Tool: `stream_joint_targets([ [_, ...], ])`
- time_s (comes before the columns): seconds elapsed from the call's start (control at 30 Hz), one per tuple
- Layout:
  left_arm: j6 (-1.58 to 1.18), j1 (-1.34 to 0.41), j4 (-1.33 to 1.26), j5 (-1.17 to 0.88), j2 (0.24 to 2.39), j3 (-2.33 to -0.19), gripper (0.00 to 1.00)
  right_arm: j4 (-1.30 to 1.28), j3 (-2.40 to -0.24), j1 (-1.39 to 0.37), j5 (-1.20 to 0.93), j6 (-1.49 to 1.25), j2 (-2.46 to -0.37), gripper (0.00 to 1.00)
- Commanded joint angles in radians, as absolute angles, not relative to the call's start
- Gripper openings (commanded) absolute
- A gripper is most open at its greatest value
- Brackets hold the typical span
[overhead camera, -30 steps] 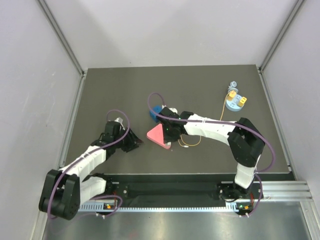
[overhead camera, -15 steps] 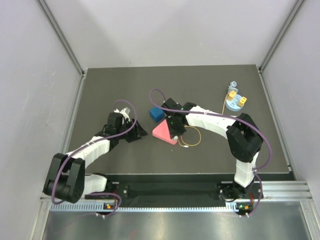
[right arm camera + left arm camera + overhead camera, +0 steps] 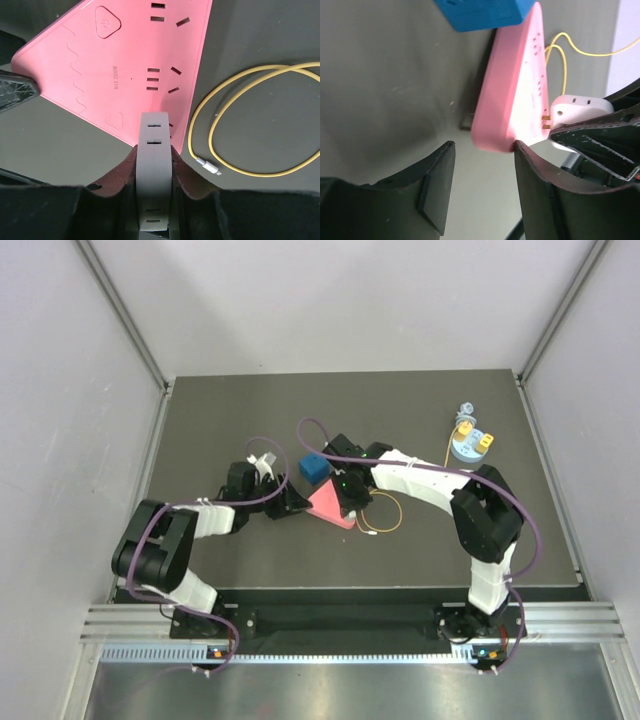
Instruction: Insert the plug
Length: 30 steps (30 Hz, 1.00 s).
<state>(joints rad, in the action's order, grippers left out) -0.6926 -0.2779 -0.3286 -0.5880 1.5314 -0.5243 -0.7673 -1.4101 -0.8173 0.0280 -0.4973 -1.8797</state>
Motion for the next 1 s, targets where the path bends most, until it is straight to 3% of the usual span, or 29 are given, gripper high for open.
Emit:
stream_joint_targets([
  [0.0,-0.729,-0.29,-0.503,-0.633,1.591,-0.535,0.53,-0.773,-1.427,-0.798,0.043,-0.463,-1.91,0.0],
  [0.17,-0.762,-0.31,-0.56,-0.66,1.641,-0.532,0.44,-0.778,-1.425,-0.792,0.038,-0.463,-1.899,0.0],
  [0.43,-0.839,-0.344,-0.627,-0.644,1.666,-0.486,0.01,-0.77,-1.424,-0.792,0.037,-0.482,-1.907,0.0],
  [0.7,-0.888,-0.38,-0.65,-0.635,1.706,-0.471,0.0,-0.742,-1.379,-0.792,0.052,-0.512,-1.939,0.0],
  [0.97,-0.802,-0.382,-0.476,-0.583,1.706,-0.517,0.0,-0.719,-1.333,-0.746,0.091,-0.499,-1.93,0.0],
])
